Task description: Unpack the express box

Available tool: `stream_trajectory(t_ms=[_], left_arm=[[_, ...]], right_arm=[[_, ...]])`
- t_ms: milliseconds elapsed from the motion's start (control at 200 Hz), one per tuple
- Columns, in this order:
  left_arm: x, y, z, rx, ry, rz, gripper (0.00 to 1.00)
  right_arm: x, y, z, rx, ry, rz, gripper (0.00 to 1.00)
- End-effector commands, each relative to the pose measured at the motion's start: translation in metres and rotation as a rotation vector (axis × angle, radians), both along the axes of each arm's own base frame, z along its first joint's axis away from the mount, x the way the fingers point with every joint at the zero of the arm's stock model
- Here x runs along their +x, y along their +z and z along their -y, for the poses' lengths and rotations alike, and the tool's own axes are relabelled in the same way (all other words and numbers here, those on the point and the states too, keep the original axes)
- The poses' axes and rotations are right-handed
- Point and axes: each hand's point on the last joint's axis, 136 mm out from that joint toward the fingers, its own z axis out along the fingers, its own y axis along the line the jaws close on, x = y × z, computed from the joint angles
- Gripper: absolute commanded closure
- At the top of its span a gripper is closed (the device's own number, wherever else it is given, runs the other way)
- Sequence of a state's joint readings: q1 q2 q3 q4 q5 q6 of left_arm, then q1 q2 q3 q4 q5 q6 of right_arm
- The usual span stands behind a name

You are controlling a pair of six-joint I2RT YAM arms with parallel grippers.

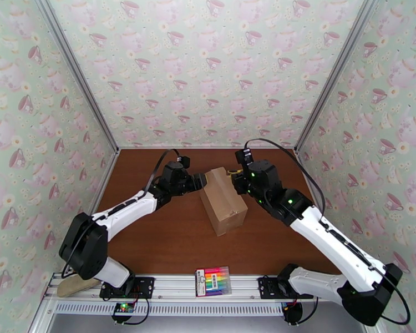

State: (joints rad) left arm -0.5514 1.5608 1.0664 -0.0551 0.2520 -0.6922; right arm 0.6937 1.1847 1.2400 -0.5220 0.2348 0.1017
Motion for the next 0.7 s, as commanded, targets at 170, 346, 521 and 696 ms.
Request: stream_trajectory(t_ms=[170,346,521,696], left_arm=[[-0.006,-0.024,0.0,0.011,0.0,-0.058,0.34],[-0.007,-0.024,0.002,-0.007,-0.005,-0.064,0.34],[-0.008,-0.034,0.003,-0.007,-0.005,-0.086,0.34],[-0.008,-0.036,0.003,-0.013,0.003,-0.092,0.35]], right_arm=[[0.013,0.022,-0.032,0.087,0.077,0.055,1.0],[0.016,0.02,-0.039,0.098,0.088,0.055,1.0],[0.019,0.014,-0.046,0.086,0.098,0.05,1.0],[0.022,0.005,-0.056,0.035,0.106,0.053,1.0]])
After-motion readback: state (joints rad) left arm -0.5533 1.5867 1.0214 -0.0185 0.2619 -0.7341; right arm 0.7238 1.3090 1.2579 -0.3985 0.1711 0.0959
